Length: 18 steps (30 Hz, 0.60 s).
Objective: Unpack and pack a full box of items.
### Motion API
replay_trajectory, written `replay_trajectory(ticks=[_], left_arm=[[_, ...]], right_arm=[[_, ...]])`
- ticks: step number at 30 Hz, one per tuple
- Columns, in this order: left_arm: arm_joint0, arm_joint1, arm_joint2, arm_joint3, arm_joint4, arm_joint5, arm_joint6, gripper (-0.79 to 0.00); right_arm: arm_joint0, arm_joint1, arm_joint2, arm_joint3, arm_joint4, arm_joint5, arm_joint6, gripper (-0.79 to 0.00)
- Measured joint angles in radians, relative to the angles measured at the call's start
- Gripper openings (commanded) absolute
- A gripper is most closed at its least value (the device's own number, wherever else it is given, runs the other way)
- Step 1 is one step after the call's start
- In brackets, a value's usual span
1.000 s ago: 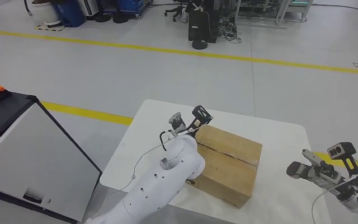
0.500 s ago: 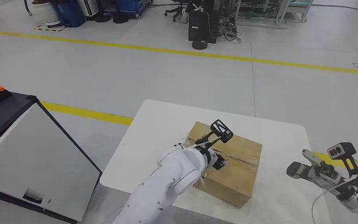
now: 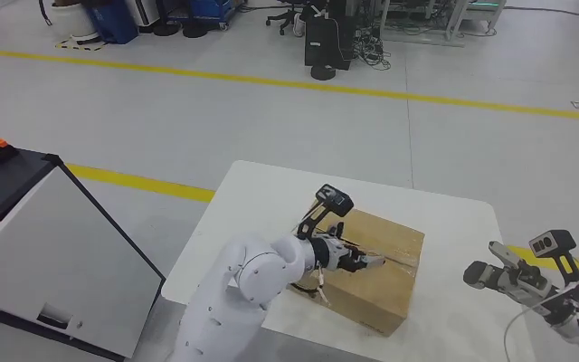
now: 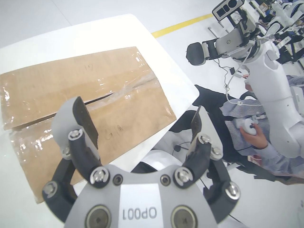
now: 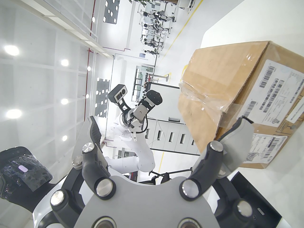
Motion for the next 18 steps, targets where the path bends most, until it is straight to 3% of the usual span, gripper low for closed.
replay_trajectory(ticks=[2,4,5,6,7,8,18], left_arm=[[-0.027,-0.002,0.005,0.032,-0.002,0.053,-0.001,0.0],[-0.042,-0.003,0.01,0.05,-0.003,0.083,0.002,-0.406],[-0.047,-0.003,0.011,0.056,-0.013,0.097,0.005,-0.44],[-0.049,-0.003,0.011,0.06,-0.019,0.105,0.004,-0.539],[-0.05,-0.002,0.01,0.065,-0.021,0.111,-0.001,-0.733],[-0.051,0.0,0.009,0.07,-0.023,0.118,-0.008,-0.785],[-0.094,0.003,0.029,0.183,-0.043,0.182,-0.025,-0.785]], right_arm=[[0.0,0.0,0.0,0.0,0.0,0.0,0.0,0.0],[0.0,0.0,0.0,0.0,0.0,0.0,0.0,0.0],[0.0,0.0,0.0,0.0,0.0,0.0,0.0,0.0],[0.0,0.0,0.0,0.0,0.0,0.0,0.0,0.0],[0.0,0.0,0.0,0.0,0.0,0.0,0.0,0.0],[0.0,0.0,0.0,0.0,0.0,0.0,0.0,0.0],[0.0,0.0,0.0,0.0,0.0,0.0,0.0,0.0]])
